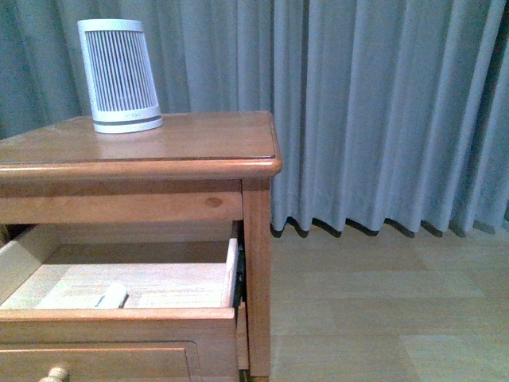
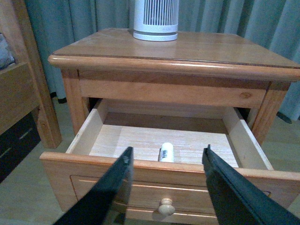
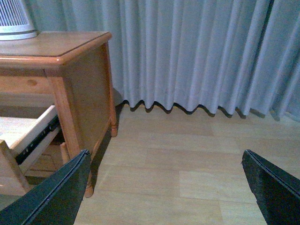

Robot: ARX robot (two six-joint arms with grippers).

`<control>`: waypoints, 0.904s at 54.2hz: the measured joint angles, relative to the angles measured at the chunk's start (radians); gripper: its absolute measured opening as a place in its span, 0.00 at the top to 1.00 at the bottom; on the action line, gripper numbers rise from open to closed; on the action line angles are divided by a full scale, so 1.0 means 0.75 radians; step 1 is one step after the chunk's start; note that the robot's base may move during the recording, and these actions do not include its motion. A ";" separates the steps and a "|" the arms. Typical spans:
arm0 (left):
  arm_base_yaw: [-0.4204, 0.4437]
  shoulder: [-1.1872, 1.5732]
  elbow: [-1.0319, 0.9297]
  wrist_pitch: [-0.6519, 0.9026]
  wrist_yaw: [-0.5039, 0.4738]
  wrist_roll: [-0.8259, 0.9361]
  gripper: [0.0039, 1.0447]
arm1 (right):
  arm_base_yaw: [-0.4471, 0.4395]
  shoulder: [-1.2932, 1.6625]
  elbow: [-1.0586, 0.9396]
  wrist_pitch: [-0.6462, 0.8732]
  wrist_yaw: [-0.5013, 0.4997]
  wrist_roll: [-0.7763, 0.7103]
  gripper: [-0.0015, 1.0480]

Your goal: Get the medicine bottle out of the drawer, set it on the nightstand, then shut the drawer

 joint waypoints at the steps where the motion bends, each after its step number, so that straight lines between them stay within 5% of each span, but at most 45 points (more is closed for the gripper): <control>1: 0.025 -0.022 -0.002 -0.020 0.045 0.002 0.75 | -0.001 0.000 0.000 0.000 0.001 0.000 0.07; 8: 0.104 -0.171 -0.003 -0.147 0.090 0.005 0.98 | -0.001 0.000 0.000 0.000 0.004 0.000 0.07; 45: 0.109 -0.639 -0.004 -0.596 0.087 0.009 0.98 | 0.000 0.000 -0.001 0.000 -0.007 -0.001 0.07; 49: 0.109 -0.679 -0.004 -0.635 0.091 0.010 0.98 | -0.083 0.223 0.119 -0.161 -0.342 0.096 0.07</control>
